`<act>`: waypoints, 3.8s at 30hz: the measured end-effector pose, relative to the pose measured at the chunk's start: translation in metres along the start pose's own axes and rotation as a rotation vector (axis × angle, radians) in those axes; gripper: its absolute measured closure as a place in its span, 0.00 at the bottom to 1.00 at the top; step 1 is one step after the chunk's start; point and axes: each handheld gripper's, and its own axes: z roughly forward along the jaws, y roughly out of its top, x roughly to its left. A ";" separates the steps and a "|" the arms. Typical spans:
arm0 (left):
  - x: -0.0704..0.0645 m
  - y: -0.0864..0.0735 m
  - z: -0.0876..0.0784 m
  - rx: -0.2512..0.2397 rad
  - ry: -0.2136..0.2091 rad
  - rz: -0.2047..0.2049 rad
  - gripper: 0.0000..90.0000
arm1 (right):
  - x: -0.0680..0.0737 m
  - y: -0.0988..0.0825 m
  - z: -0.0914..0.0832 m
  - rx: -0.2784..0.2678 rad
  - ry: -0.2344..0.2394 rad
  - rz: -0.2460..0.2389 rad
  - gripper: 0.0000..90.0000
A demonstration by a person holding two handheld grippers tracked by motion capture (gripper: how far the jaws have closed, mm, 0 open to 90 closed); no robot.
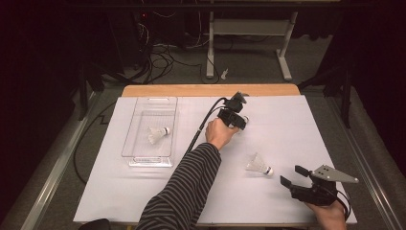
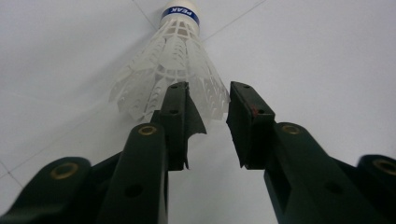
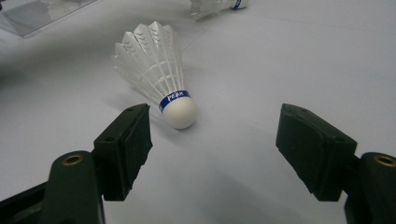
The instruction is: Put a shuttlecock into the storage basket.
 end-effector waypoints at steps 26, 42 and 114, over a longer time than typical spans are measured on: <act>0.000 0.000 0.001 -0.011 0.004 0.011 0.99 | 0.000 0.000 0.000 0.000 0.000 -0.001 0.30; -0.003 -0.001 -0.011 -0.023 0.004 0.044 1.00 | 0.000 0.000 0.000 0.000 -0.003 -0.002 0.30; -0.016 -0.032 -0.067 -0.032 -0.027 0.182 1.00 | 0.001 0.000 0.001 0.016 -0.009 -0.016 0.30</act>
